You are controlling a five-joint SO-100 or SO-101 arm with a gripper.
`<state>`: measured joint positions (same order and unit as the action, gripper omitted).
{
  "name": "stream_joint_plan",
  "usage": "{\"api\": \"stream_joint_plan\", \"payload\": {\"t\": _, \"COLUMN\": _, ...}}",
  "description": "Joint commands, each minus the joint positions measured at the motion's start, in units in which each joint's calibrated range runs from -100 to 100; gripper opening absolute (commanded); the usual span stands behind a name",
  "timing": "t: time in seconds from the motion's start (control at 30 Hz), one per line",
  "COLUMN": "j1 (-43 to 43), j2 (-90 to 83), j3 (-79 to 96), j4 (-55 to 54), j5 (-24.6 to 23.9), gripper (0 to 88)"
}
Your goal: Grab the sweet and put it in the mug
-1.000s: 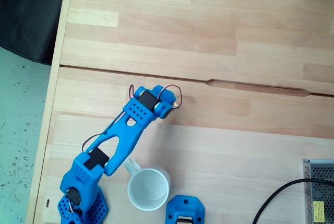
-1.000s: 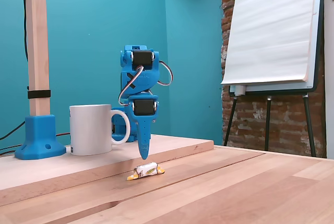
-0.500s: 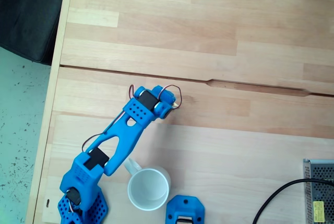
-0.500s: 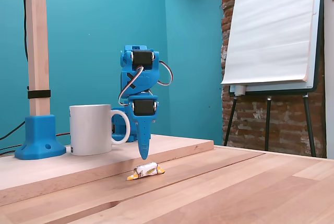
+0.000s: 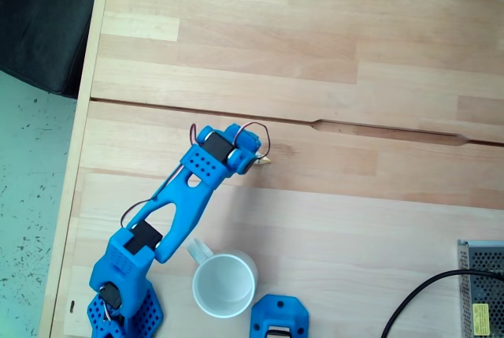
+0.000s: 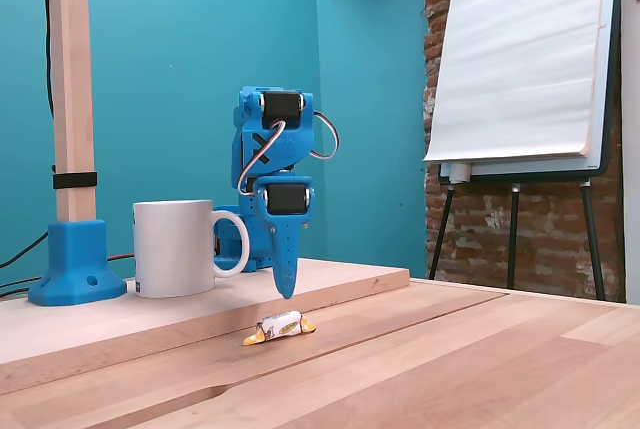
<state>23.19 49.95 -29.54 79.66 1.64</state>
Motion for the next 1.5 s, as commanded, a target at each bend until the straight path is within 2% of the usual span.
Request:
{"api": "stream_joint_plan", "payload": {"t": 0.0, "j1": -0.5, "j2": -1.3, "j3": -3.2, "j4": 1.3, "j5": -0.3, "gripper": 18.8}}
{"api": "stream_joint_plan", "payload": {"t": 0.73, "j1": -0.7, "j2": -0.5, "j3": -5.5, "j4": 1.8, "j5": -0.3, "gripper": 18.8}}
{"api": "stream_joint_plan", "payload": {"t": 1.2, "j1": -4.6, "j2": -0.2, "j3": -5.9, "j4": 1.0, "j5": 0.2, "gripper": 18.2}}
{"api": "stream_joint_plan", "payload": {"t": 1.47, "j1": -5.3, "j2": 0.0, "j3": -5.0, "j4": -6.3, "j5": -0.2, "gripper": 18.1}}
